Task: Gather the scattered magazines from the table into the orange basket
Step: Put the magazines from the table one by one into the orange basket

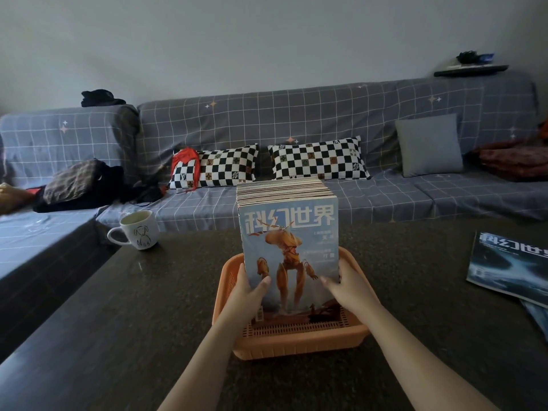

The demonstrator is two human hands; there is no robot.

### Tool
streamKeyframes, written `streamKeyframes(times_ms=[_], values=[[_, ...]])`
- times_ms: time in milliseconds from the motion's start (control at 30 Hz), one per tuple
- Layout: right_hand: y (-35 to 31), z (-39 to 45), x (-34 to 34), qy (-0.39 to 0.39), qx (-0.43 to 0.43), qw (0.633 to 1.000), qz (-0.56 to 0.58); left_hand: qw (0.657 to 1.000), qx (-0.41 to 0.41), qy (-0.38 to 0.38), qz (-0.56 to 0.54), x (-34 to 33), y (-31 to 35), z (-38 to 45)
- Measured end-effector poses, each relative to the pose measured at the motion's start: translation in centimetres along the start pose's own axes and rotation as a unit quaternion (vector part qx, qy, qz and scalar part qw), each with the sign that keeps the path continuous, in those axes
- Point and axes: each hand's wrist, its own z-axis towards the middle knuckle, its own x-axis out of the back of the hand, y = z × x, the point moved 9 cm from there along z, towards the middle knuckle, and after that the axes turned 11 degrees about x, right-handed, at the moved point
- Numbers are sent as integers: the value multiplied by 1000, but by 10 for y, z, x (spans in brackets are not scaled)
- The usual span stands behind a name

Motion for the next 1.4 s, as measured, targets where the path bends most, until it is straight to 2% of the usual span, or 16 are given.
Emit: streamKeyframes(times_ms=[267, 333, 467, 567, 700, 767, 967, 1233, 1400], values=[[4, -1, -4, -8, -27, 999, 41, 994, 31, -41, -93, -2, -6, -1], [5, -2, -2, -11, -35, 999, 35, 993, 37, -31, -104, -2, -4, -2], [4, -5, 2, -2, -34, 999, 39, 992, 37, 78, -97, 12, 1, -17], [3, -12, 14, 46, -22, 998, 45, 981, 7, 169, -96, 24, 5, -39], [2, -26, 29, 97, -13, 994, 51, 962, -15, 274, 8, 27, 17, -68], [2, -34, 38, 124, -5, 991, 54, 969, -31, 245, 8, 11, 23, -71], [13, -65, 80, 173, 2, 984, 46, 994, -46, 71, 63, -79, 42, -62], [77, -116, 164, 245, -50, 968, 27, 987, -97, -19, 123, -212, 69, -49], [133, -146, 221, 309, -102, 946, -5, 980, -104, -103, 131, -312, 80, -33]])
